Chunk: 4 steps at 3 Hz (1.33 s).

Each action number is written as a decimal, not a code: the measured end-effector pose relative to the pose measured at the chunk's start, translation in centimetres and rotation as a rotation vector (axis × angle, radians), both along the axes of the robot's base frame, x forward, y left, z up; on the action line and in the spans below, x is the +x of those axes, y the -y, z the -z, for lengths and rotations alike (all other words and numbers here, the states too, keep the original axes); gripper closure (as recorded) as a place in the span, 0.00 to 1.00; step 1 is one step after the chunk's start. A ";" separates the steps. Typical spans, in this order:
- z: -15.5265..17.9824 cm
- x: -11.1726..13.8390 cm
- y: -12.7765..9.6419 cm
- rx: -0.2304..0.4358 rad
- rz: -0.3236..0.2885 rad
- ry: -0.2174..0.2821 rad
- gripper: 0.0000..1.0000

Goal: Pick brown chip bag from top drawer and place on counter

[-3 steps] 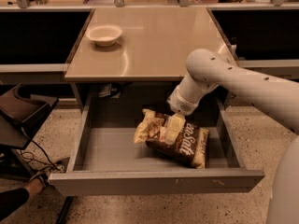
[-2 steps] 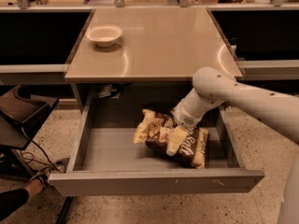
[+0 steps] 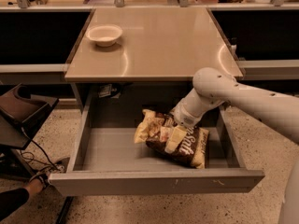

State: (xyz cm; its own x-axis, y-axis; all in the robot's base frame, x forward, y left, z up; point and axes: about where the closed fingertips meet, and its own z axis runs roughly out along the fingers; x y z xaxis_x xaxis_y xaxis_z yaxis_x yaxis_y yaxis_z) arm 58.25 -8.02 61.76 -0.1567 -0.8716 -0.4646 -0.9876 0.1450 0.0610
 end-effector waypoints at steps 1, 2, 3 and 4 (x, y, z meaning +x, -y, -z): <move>0.0 0.0 0.0 0.000 0.000 0.000 0.36; -1.5 0.0 0.1 0.009 0.012 0.012 0.59; -7.1 -0.3 1.1 -0.028 0.053 0.060 0.82; -17.2 0.0 2.0 -0.088 0.075 0.176 1.00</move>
Offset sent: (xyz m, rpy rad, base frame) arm 0.0022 -0.0055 0.0386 0.0210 -0.0360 -0.0330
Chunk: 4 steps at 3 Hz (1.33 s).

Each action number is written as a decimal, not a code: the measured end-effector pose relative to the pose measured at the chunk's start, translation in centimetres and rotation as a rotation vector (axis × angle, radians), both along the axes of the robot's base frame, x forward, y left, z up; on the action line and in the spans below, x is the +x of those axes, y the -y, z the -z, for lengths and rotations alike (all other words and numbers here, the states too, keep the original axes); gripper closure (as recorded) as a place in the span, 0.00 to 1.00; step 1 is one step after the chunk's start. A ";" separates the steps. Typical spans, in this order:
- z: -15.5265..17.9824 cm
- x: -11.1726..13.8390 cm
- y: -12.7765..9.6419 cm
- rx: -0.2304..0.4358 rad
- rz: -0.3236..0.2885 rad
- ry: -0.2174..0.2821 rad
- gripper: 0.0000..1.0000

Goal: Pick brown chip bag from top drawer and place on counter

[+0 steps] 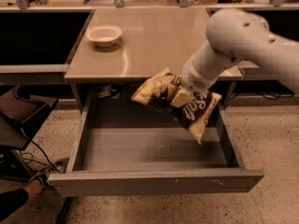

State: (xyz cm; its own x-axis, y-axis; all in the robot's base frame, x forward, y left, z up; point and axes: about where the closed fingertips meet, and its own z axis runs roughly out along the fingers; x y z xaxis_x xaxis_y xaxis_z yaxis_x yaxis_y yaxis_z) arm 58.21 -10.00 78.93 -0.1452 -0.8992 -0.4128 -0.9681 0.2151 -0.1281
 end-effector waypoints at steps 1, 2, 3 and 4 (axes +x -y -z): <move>-7.3 1.1 0.9 -0.045 0.014 0.037 1.00; -10.7 3.6 1.2 -0.108 0.022 -0.009 1.00; -9.3 7.4 0.0 -0.152 0.017 -0.102 1.00; -6.4 12.1 -1.2 -0.144 0.050 -0.145 1.00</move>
Offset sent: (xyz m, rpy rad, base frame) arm 0.1097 -0.0124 0.2439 -0.1014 -0.1074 -0.0648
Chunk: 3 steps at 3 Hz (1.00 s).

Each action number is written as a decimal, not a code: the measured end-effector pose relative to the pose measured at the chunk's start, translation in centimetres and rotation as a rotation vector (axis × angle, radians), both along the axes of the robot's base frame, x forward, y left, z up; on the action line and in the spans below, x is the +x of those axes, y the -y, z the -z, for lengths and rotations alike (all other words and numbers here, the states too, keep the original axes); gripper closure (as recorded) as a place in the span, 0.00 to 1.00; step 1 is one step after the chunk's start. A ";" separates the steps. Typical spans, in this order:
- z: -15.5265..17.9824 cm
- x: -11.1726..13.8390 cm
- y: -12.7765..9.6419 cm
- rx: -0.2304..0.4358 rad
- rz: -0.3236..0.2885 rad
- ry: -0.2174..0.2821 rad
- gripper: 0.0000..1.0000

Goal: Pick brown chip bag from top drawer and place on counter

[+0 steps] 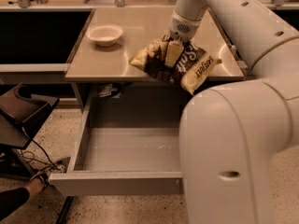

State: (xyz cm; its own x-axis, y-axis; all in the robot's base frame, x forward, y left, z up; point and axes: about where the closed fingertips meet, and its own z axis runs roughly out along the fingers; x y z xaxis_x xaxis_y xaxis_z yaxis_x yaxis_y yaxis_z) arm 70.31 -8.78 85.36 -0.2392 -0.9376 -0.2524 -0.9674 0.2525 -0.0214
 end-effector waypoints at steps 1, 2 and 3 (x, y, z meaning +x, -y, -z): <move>0.3 4.4 0.1 0.037 0.084 0.058 1.00; -1.5 5.7 -0.3 0.057 0.085 0.120 1.00; -0.9 6.2 -0.4 0.067 0.090 0.124 1.00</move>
Offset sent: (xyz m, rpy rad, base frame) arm 0.0389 -0.0015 -0.0051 0.0311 -0.0461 -0.0752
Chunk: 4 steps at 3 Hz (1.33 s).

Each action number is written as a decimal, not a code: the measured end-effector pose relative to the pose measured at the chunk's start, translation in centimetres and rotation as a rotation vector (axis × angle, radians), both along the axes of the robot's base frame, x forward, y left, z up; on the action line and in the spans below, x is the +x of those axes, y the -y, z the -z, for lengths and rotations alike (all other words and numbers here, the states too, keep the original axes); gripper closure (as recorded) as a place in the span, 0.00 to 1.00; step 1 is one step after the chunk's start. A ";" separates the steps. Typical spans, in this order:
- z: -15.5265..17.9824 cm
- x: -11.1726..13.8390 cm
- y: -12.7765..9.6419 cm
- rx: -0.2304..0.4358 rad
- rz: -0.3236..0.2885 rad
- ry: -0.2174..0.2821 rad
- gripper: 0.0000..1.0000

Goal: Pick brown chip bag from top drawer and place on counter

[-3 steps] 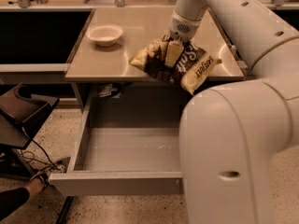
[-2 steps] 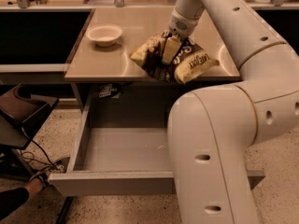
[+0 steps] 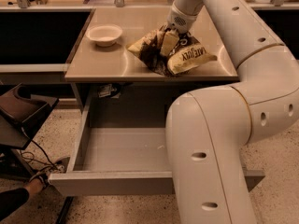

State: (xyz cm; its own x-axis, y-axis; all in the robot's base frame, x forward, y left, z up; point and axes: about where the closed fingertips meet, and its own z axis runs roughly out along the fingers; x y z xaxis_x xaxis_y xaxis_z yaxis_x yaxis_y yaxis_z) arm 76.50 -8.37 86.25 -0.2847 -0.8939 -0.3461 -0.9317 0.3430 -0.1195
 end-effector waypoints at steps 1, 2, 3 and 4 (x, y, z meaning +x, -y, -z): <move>-1.9 1.6 2.3 -0.005 0.075 0.078 1.00; -0.9 3.9 5.2 0.027 0.179 0.118 1.00; -0.7 4.0 5.1 0.027 0.178 0.117 1.00; -0.7 4.0 5.1 0.027 0.178 0.117 0.81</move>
Offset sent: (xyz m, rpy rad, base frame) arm 0.1033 -0.0913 0.0932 0.0542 -0.2535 -0.2592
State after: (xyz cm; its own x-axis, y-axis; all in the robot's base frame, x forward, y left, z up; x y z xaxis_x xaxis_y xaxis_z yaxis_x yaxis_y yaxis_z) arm 80.49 -13.46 86.97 -0.3940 -0.8230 -0.4093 -0.8363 0.5057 -0.2118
